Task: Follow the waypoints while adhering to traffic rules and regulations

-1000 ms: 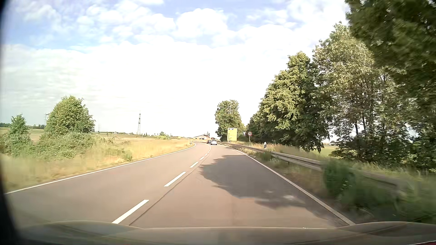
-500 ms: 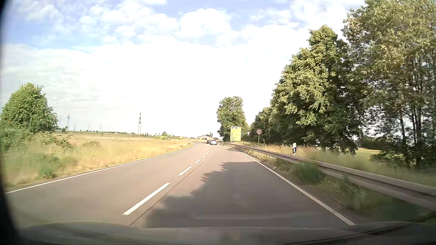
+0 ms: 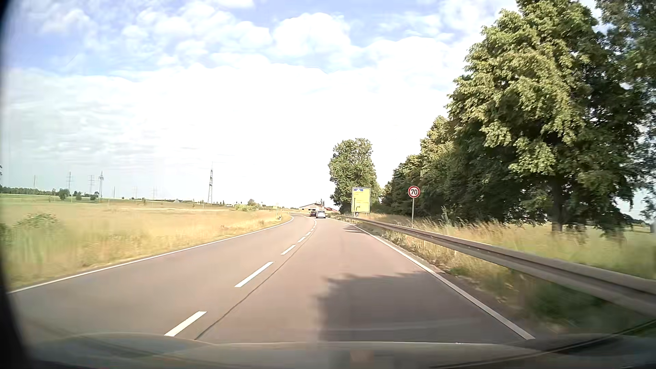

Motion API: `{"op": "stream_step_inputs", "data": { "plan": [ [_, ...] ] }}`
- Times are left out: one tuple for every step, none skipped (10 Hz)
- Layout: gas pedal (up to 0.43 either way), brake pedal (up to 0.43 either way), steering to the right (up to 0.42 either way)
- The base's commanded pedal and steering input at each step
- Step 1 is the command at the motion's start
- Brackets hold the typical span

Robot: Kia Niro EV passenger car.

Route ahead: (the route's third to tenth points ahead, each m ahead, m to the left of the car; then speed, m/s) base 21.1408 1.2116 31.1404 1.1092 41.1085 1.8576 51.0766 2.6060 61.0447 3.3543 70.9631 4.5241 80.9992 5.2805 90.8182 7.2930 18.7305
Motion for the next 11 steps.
{"op": "stream_step_inputs", "data": {
  "plan": [
    [0.098,0.03,-0.006],
    [0.098,0.03,-0.006],
    [0.098,0.03,-0.006],
    [0.11,0.03,-0.007],
    [0.11,0.03,-0.007],
    [0.11,0.03,-0.007],
    [0.11,0.018,-0.007],
    [0.11,0.03,-0.007],
    [0.11,0.03,-0.007],
    [0.118,0.03,-0.007],
    [0.118,0.03,-0.007]
  ]
}}
